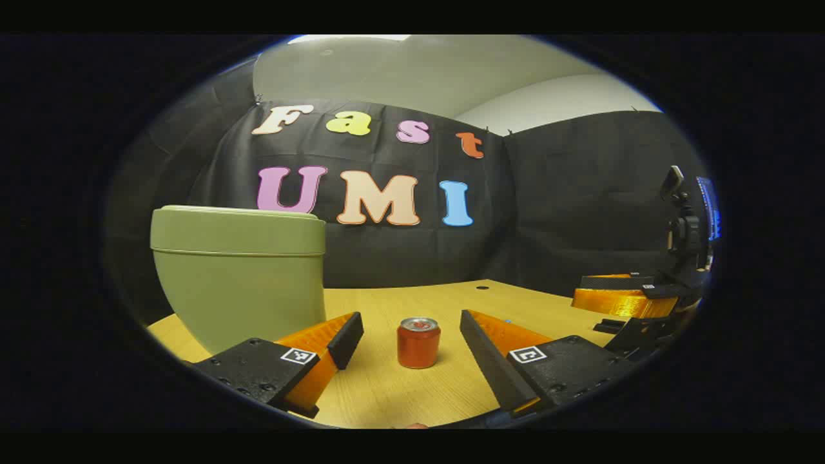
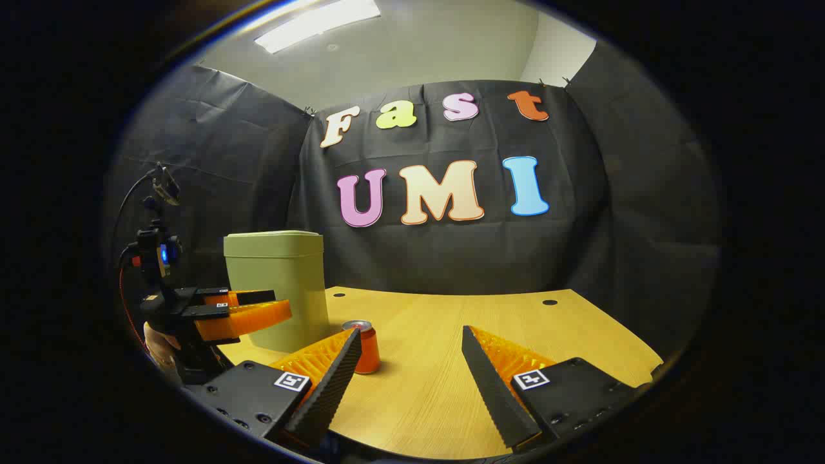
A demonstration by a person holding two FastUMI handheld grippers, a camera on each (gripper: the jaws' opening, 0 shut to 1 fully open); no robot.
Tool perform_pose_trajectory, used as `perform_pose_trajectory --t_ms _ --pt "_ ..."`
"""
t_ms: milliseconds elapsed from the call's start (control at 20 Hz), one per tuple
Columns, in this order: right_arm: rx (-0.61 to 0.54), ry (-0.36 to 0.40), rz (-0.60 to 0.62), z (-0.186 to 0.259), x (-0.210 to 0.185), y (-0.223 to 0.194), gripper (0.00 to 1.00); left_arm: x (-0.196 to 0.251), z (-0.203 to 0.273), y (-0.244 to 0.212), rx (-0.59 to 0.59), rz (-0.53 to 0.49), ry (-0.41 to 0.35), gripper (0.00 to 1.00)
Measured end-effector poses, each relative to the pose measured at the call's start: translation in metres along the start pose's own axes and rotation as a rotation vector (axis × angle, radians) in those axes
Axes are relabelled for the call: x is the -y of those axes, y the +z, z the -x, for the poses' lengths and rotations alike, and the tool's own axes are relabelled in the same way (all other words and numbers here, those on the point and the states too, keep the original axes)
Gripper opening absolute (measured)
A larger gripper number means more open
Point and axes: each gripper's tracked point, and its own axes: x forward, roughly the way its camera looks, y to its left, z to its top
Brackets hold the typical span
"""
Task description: Press the lid of the desktop garbage bin to open it, pick up the crumpled paper on the desktop and throw it into the bin, then pick up the pop can on the desktop and drop it into the bin, and finally close the garbage bin lid.
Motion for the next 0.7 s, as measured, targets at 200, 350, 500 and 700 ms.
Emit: perform_pose_trajectory --t_ms 200,350,500,700 --pt "-0.007 0.005 0.001 -0.0008 -0.0022 -0.0015 0.98 -0.0007 -0.0009 -0.0013 -0.004 0.003 0.003 0.93" --pt "-0.011 0.009 0.005 -0.0033 -0.0024 -0.0038 0.98 -0.0004 -0.0010 -0.0027 -0.009 0.005 0.003 0.93" --pt "-0.013 0.003 0.011 -0.0020 -0.0016 -0.0045 0.98 -0.0030 -0.0005 -0.0038 -0.012 0.004 0.011 0.93" --pt "-0.016 -0.004 0.010 -0.0019 0.0011 -0.0058 0.98 -0.0048 -0.0015 -0.0051 -0.019 0.007 0.017 0.93"
